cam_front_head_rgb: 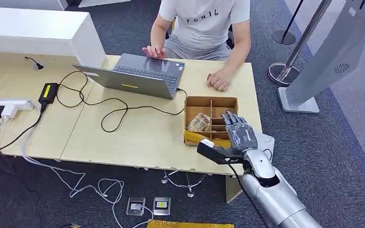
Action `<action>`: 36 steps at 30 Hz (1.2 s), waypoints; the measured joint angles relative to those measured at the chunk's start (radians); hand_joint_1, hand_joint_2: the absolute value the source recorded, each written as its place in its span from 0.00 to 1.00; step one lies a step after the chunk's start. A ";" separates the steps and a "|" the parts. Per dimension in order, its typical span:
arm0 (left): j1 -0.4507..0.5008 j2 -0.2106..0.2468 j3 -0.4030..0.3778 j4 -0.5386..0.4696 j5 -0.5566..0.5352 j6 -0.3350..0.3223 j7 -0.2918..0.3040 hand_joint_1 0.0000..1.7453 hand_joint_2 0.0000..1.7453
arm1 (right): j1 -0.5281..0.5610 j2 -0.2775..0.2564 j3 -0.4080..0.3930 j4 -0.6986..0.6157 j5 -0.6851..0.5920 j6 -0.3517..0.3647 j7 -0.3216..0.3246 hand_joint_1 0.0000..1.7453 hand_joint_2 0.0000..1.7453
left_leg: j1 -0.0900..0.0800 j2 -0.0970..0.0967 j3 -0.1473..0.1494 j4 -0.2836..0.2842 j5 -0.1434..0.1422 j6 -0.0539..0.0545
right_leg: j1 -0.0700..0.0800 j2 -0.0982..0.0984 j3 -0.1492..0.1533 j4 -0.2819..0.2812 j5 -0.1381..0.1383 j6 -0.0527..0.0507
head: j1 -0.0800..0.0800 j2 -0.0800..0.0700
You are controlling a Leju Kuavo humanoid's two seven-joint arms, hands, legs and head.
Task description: Pass the card to the sensor for recognition and then transmit it.
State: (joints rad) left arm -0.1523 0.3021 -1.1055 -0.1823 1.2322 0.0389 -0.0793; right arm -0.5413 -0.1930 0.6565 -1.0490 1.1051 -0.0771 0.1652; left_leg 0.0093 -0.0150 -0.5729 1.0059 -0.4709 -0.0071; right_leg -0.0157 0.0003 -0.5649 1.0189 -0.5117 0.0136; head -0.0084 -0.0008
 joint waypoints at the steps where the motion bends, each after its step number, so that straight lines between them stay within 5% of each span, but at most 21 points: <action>1: 0.000 0.000 0.000 0.000 0.000 -0.001 0.000 0.00 0.00 | 0.000 0.001 0.000 0.006 0.000 -0.006 -0.001 0.93 1.00 | 0.000 0.000 0.000 0.000 0.000 0.000 | 0.000 0.000 0.000 0.000 0.000 0.000 | 0.000 0.000; 2: 0.000 0.000 0.000 0.000 0.000 -0.001 0.000 0.00 0.00 | -0.001 0.002 0.000 0.011 0.001 -0.011 -0.003 1.00 1.00 | 0.000 0.000 0.000 0.000 0.000 0.000 | 0.000 0.000 0.000 0.000 0.000 0.000 | 0.000 0.000; 36: -0.005 0.002 -0.024 0.000 0.003 0.000 -0.001 0.00 0.00 | -0.039 0.036 -0.006 0.170 -0.018 -0.081 -0.061 1.00 1.00 | 0.000 0.000 0.002 0.000 0.000 0.000 | 0.000 0.000 0.002 0.000 0.000 0.000 | 0.000 0.000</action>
State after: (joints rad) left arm -0.1574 0.3044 -1.1295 -0.1823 1.2356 0.0393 -0.0801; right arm -0.5802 -0.1572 0.6504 -0.8789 1.0872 -0.1583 0.1041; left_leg 0.0093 -0.0147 -0.5707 1.0059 -0.4707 -0.0072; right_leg -0.0157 0.0004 -0.5630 1.0189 -0.5115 0.0136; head -0.0084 -0.0004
